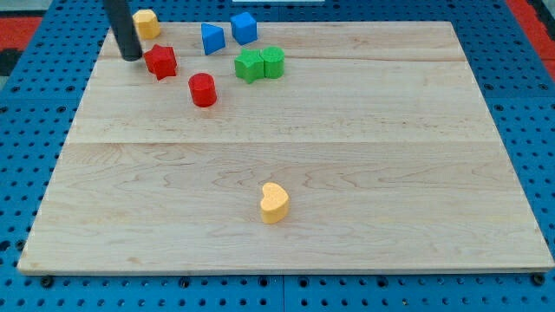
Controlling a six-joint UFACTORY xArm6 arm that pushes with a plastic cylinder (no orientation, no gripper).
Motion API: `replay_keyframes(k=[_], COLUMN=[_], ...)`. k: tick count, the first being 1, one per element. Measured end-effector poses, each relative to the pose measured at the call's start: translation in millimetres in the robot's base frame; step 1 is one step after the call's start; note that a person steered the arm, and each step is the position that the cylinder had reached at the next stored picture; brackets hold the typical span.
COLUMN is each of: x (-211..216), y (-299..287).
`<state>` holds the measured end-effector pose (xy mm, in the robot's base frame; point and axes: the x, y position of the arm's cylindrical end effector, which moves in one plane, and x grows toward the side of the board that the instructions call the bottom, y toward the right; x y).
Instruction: Move the yellow hexagon in between the red star and red circle
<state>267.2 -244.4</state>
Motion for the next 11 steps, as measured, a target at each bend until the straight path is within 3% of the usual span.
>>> replay_keyframes(k=[1,2,4,5,6,7,8,10,11], x=[-59.3,-75.4,-75.2,-52.8,-22.0,-41.2,-65.1,-75.5,-48.8], y=[-48.1,-50.1,-16.4,41.8,31.3,101.1,118.1,91.6,56.4])
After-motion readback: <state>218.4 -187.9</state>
